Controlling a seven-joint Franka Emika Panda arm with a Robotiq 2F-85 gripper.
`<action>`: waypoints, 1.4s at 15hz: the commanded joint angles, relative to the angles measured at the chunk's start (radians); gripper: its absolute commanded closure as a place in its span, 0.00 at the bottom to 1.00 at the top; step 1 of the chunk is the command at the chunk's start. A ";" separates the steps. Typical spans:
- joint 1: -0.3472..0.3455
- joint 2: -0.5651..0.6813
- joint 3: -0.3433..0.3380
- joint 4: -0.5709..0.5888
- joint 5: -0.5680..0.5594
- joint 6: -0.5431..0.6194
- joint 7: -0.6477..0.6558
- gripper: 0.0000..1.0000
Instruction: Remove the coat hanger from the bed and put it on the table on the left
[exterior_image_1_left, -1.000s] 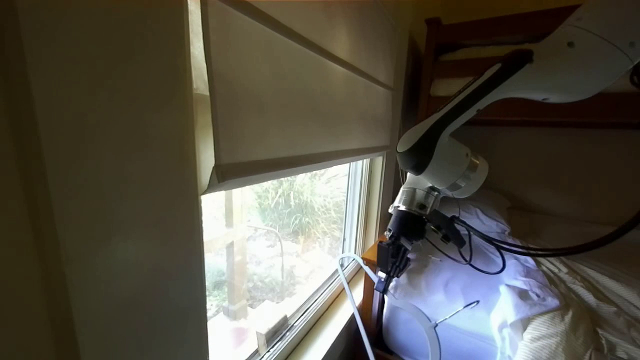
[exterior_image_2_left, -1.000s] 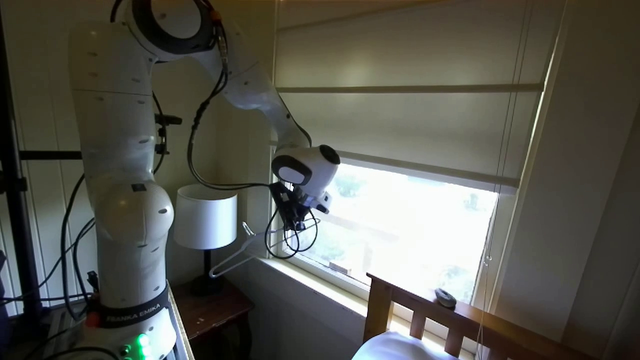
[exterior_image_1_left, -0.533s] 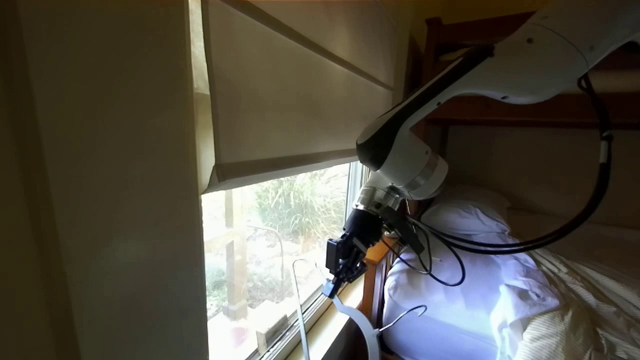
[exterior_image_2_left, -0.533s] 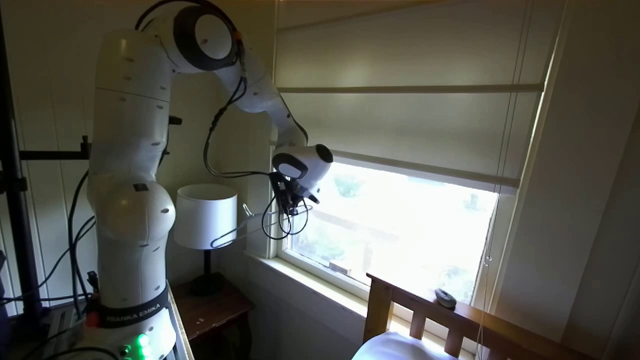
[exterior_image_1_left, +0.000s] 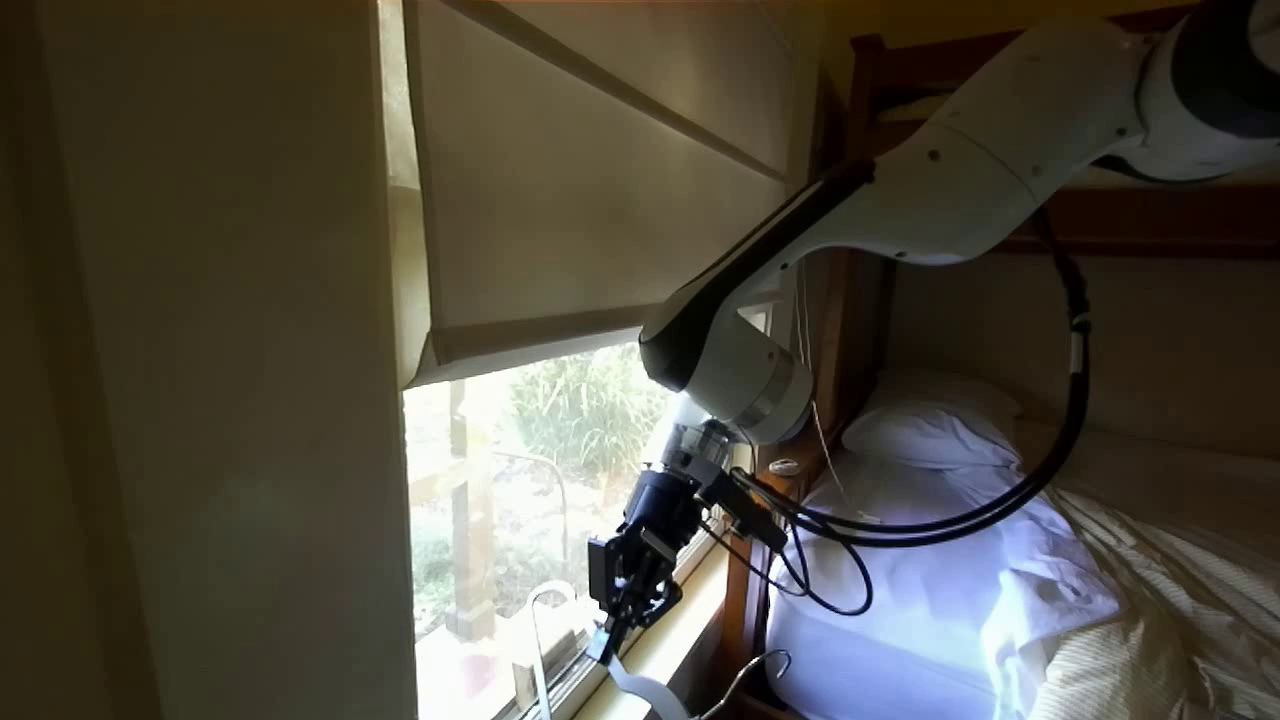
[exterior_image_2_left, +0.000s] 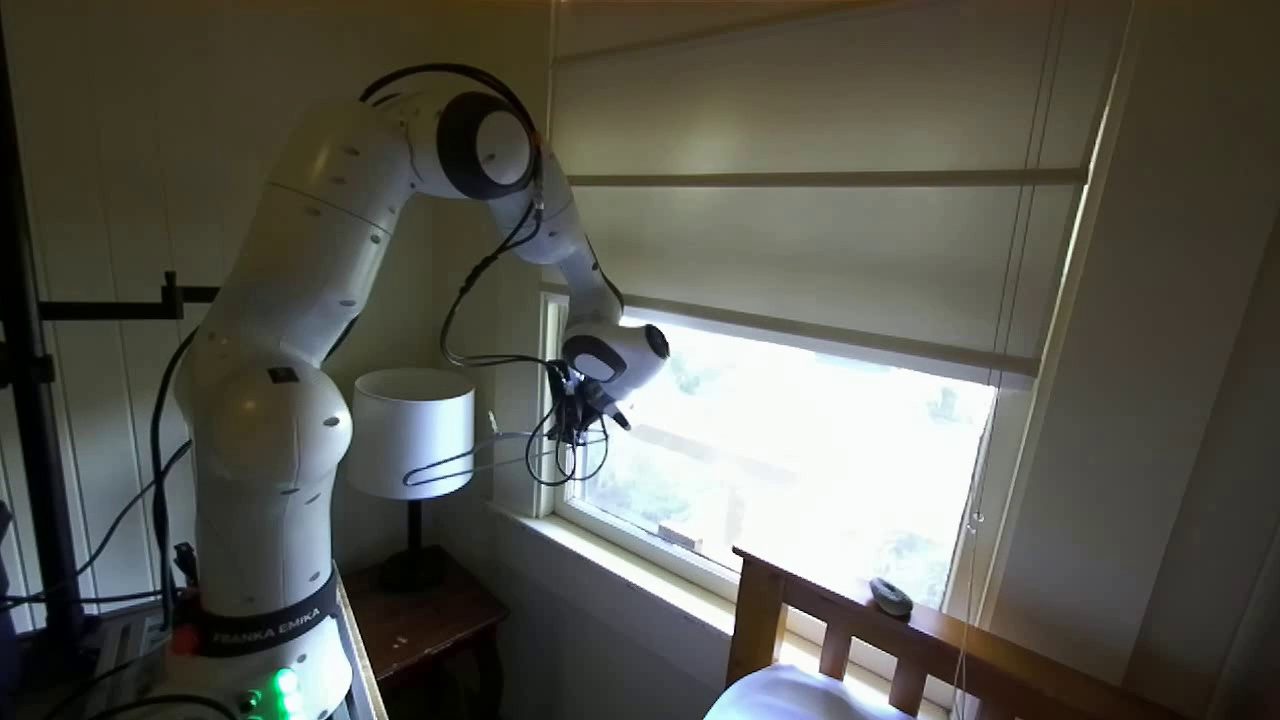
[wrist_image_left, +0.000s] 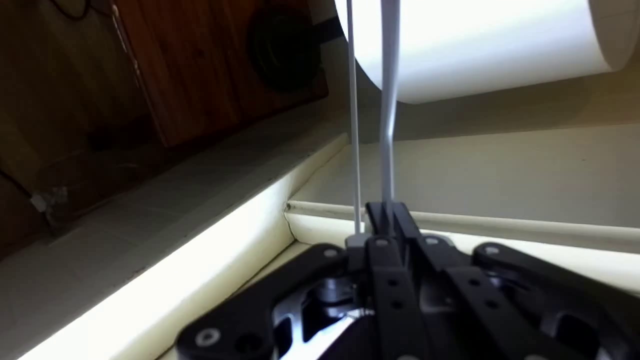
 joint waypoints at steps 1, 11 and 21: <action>-0.034 0.092 0.000 0.053 -0.037 -0.139 0.043 0.99; -0.041 0.112 -0.041 0.012 -0.125 -0.141 0.166 0.96; -0.038 0.126 -0.045 0.010 -0.151 -0.174 0.204 0.99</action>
